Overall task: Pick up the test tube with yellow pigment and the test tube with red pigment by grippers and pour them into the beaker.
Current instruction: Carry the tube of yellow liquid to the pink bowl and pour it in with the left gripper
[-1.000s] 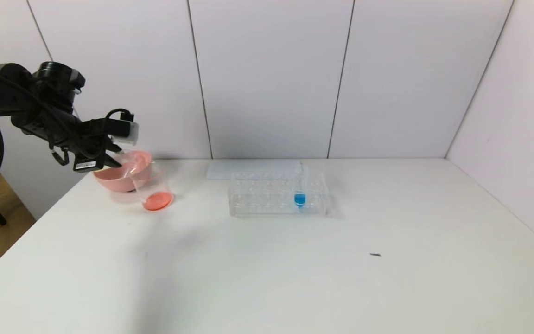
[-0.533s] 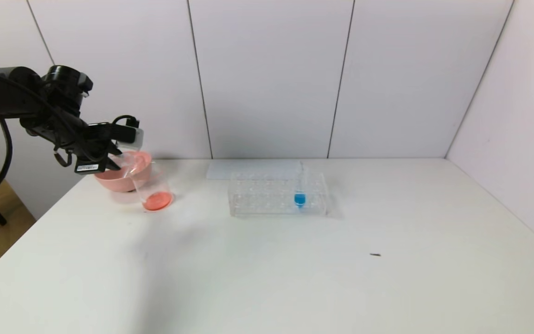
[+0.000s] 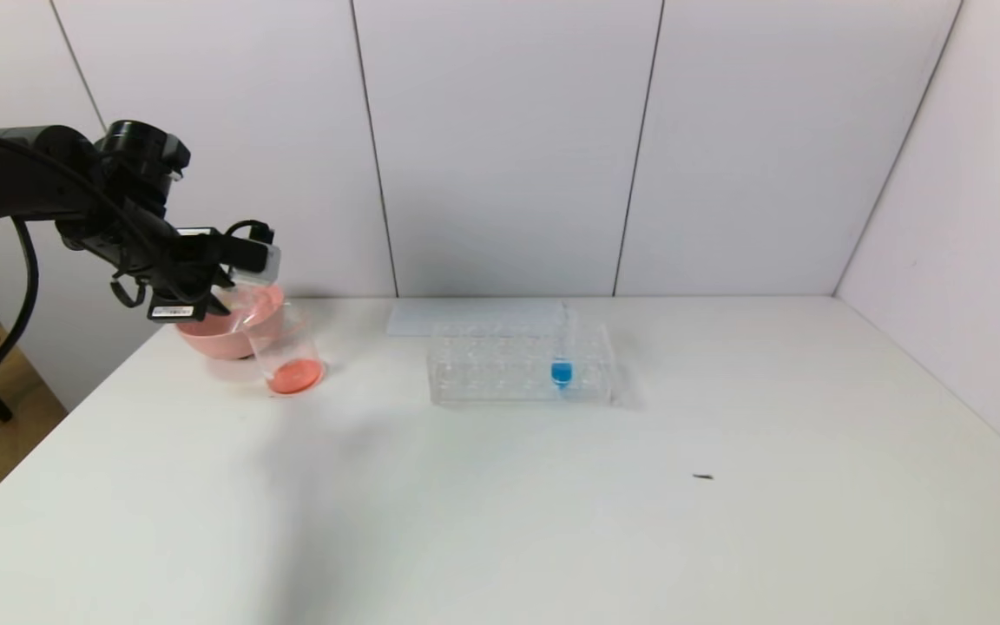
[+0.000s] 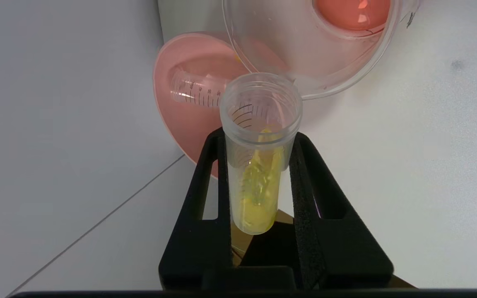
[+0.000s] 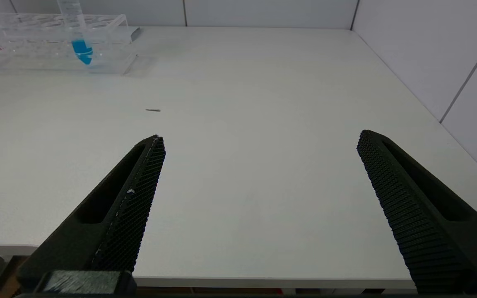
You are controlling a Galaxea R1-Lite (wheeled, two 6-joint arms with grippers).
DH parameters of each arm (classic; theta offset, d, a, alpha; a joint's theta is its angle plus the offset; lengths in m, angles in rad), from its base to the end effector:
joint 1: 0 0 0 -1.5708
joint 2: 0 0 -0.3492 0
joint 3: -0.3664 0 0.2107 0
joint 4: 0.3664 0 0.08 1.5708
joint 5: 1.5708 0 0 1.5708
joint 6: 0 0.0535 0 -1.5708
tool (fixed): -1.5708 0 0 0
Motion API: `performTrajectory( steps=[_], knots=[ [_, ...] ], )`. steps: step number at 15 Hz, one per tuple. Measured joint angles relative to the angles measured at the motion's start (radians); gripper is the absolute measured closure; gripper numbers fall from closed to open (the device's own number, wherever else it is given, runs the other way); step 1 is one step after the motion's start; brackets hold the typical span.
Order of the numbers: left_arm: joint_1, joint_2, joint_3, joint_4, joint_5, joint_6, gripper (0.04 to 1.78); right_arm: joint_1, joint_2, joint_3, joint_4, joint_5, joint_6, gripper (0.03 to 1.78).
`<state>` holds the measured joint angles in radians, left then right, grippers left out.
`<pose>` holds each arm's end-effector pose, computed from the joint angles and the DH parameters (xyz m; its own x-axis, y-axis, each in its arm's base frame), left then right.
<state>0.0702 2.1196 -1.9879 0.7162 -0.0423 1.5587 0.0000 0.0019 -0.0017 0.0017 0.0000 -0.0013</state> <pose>0.4744 0.0311 0.2468 0.6623 0.0042 -0.7492 0.7475 0.0647 0.6611 -0.0190 0.0000 0.0759 1.0000 0.0000 -0.0019 0.0000 1.0000 -0.0013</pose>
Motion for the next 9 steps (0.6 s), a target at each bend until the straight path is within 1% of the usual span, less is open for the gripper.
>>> performTrajectory(
  steps=[3, 6, 9],
  knots=[
    [-0.003, 0.000, 0.000, 0.000, 0.011, 0.009, 1.37, 0.000, 0.000, 0.000, 0.000, 0.000, 0.000, 0.11],
    [-0.007, -0.001, 0.000, -0.001, 0.060, 0.023, 1.37, 0.000, 0.000, 0.000, 0.000, 0.000, 0.000, 0.11],
    [-0.012, -0.003, 0.000, -0.001, 0.064, 0.028, 1.37, 0.000, 0.000, 0.000, 0.000, 0.000, 0.000, 0.11]
  ],
)
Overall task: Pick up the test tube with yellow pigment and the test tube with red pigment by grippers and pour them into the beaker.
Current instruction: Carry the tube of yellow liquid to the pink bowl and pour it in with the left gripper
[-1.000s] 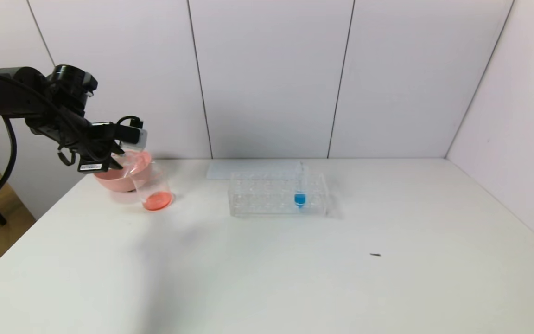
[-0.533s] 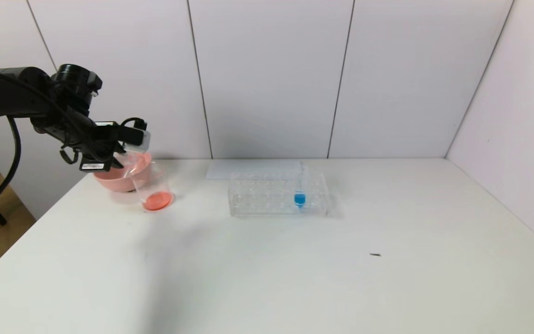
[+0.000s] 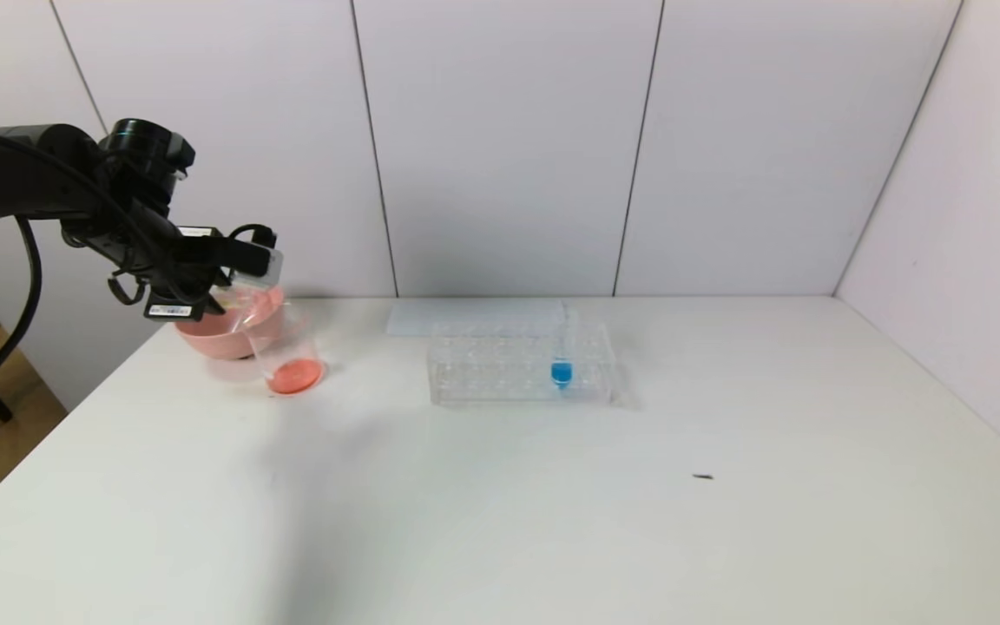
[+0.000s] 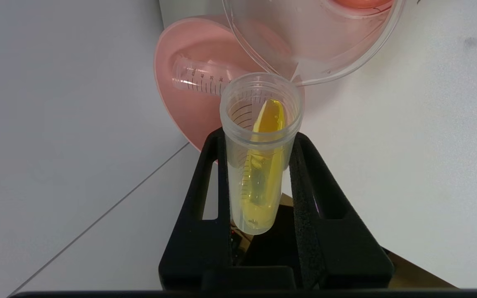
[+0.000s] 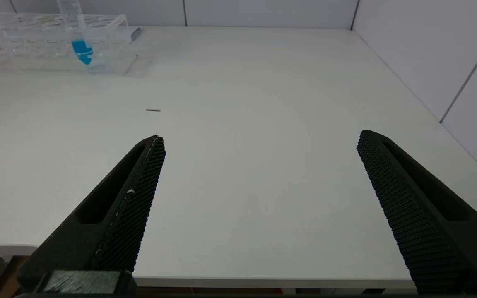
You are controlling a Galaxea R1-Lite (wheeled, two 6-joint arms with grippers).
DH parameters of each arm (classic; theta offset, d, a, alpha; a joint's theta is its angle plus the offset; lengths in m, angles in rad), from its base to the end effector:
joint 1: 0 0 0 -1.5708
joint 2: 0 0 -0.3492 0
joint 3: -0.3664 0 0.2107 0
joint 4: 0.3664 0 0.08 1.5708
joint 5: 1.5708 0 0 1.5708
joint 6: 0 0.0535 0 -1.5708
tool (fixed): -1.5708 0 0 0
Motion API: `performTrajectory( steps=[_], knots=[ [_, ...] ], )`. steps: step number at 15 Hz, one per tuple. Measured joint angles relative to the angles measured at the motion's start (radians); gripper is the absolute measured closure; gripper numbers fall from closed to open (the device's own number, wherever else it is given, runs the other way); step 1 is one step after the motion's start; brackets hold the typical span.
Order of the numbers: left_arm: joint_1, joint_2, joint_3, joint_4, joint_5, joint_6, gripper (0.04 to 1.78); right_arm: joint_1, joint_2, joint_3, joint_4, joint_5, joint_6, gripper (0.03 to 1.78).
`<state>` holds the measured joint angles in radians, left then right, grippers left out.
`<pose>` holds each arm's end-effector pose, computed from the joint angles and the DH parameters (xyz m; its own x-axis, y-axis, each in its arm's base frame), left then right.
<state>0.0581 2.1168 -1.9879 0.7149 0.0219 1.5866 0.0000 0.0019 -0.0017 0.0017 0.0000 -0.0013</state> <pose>0.4740 0.0287 0.2483 0.6621 0.0604 -0.7470 0.7470 0.0276 0.6643 -0.0190 0.0000 0.0759 1.0000 0.0000 -0.0019 0.0000 1.0000 -0.0013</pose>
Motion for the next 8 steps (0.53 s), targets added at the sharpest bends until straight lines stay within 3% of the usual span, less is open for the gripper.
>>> performTrajectory(
  steps=[8],
  knots=[
    [-0.009, 0.000, 0.000, -0.005, 0.085, 0.027, 1.37, 0.000, 0.000, 0.000, 0.000, 0.000, 0.000, 0.11]
  ],
)
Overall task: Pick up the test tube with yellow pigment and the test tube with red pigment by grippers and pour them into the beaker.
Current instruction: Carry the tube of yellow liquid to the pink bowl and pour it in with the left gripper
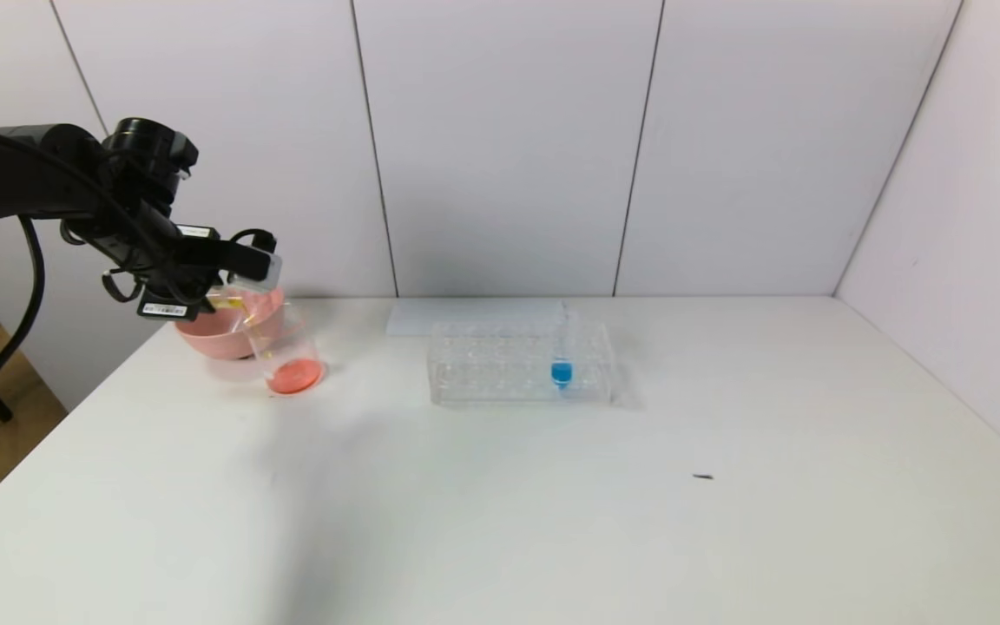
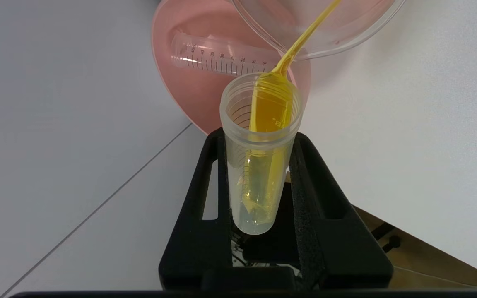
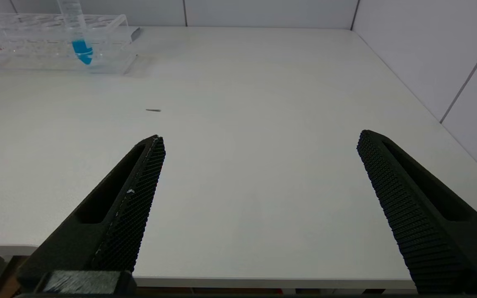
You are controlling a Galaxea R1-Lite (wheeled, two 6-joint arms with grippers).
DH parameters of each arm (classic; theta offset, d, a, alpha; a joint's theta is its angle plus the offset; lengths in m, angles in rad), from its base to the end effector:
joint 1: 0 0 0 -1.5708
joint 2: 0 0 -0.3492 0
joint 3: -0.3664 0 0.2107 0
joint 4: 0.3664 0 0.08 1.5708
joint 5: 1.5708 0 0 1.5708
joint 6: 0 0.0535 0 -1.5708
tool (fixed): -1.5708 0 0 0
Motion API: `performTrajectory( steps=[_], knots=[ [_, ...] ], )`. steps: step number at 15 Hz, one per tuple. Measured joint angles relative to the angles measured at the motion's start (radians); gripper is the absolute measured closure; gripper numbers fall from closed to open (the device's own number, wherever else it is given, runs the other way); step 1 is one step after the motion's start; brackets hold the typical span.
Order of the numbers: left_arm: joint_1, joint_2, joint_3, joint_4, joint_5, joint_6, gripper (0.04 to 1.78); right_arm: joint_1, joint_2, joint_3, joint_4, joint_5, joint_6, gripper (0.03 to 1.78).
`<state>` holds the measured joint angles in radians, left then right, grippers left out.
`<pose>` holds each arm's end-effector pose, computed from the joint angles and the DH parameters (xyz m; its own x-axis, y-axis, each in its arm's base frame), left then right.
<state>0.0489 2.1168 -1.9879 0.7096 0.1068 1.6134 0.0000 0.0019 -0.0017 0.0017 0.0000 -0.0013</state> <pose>0.4743 0.0289 0.2490 0.6588 0.1390 -0.7394 0.7472 -0.0058 0.6646 -0.0190 0.0000 0.0759 1.0000 0.0000 -0.0019 0.0000 1.0000 -0.0013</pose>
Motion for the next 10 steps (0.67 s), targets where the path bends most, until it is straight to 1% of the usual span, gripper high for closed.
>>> performTrajectory(
  steps=[7, 10],
  knots=[
    [-0.020, 0.000, 0.000, -0.010, 0.013, 0.004, 1.37, 0.000, 0.000, 0.000, 0.000, 0.000, 0.000, 0.11],
    [-0.027, 0.000, 0.000, -0.008, 0.037, 0.007, 1.37, 0.000, 0.000, 0.000, 0.000, 0.000, 0.000, 0.11]
  ],
)
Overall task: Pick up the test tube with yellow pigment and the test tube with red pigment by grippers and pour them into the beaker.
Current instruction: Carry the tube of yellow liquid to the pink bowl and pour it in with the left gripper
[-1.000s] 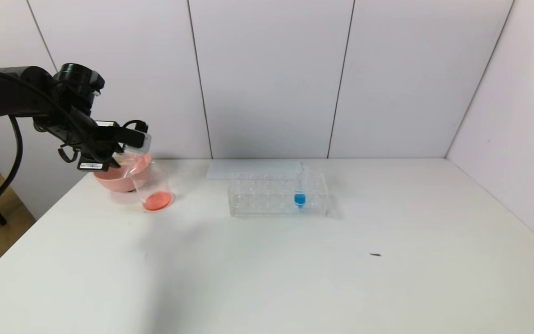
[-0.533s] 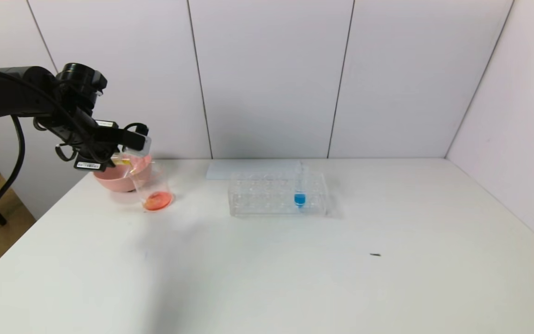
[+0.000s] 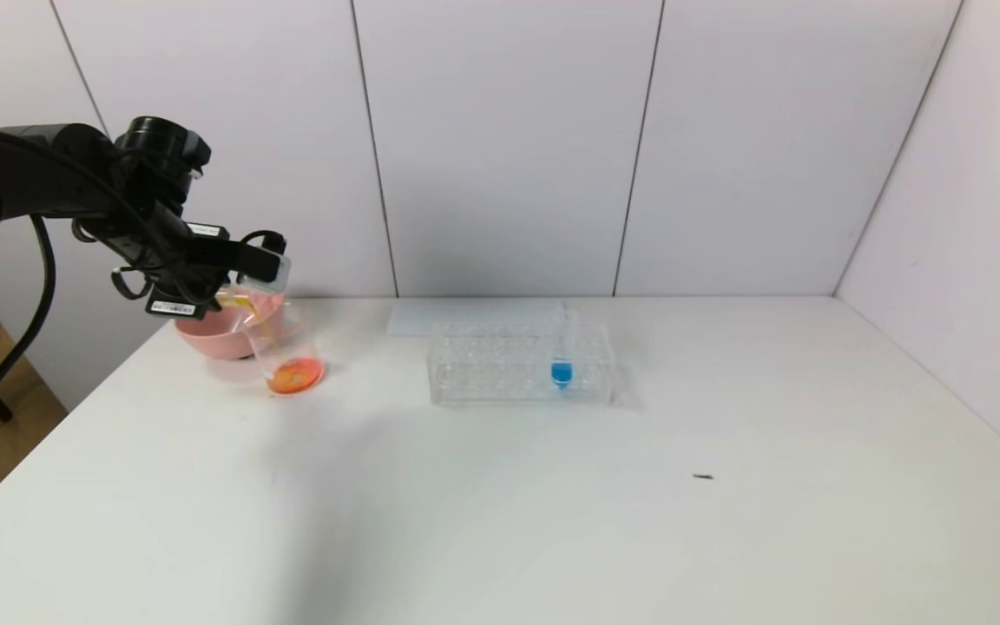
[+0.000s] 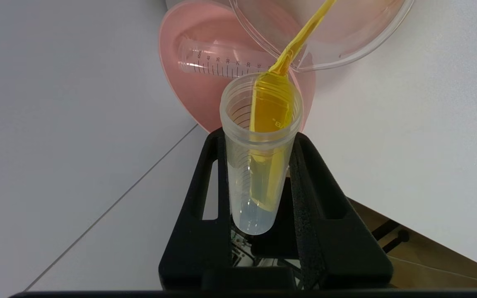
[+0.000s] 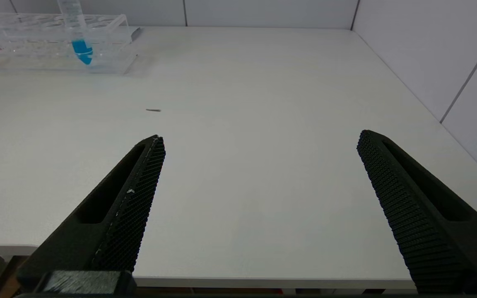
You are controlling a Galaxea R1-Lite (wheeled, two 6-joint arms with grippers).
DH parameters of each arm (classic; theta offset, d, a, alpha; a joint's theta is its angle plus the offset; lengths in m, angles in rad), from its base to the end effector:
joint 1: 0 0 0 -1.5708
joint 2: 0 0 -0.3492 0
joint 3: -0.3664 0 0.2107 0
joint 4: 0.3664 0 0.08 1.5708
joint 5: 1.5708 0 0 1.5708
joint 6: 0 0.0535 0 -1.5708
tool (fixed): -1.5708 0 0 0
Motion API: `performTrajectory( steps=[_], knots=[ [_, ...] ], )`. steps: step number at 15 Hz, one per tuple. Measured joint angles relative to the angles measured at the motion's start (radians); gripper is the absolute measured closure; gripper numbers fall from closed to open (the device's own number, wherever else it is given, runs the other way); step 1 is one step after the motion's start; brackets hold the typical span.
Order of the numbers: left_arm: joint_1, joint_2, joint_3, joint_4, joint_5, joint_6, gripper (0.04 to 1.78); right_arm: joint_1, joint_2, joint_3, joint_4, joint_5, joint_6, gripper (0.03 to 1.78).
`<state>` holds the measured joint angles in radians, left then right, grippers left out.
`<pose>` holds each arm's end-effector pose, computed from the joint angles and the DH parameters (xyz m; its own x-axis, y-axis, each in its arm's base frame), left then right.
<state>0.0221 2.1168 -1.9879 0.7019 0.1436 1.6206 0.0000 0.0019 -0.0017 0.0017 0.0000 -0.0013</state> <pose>0.4755 0.0182 0.2498 0.6640 0.1578 -0.7309 0.7433 -0.0329 0.6682 -0.0190 0.0000 0.0759 1.0000 0.0000 -0.0019 0.0000 1.0000 -0.0013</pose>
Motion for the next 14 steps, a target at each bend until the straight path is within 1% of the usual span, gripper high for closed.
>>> performTrajectory(
  steps=[7, 12, 14],
  knots=[
    [-0.023, 0.000, 0.000, 0.000, 0.067, 0.016, 1.37, 0.000, 0.000, 0.000, 0.000, 0.000, 0.000, 0.11],
    [-0.034, 0.000, 0.000, 0.000, 0.079, 0.031, 1.37, 0.000, 0.000, 0.000, 0.000, 0.000, 0.000, 0.11],
    [-0.039, 0.000, 0.000, -0.001, 0.123, 0.046, 1.37, 0.000, 0.000, 0.000, 0.000, 0.000, 0.000, 0.11]
  ],
)
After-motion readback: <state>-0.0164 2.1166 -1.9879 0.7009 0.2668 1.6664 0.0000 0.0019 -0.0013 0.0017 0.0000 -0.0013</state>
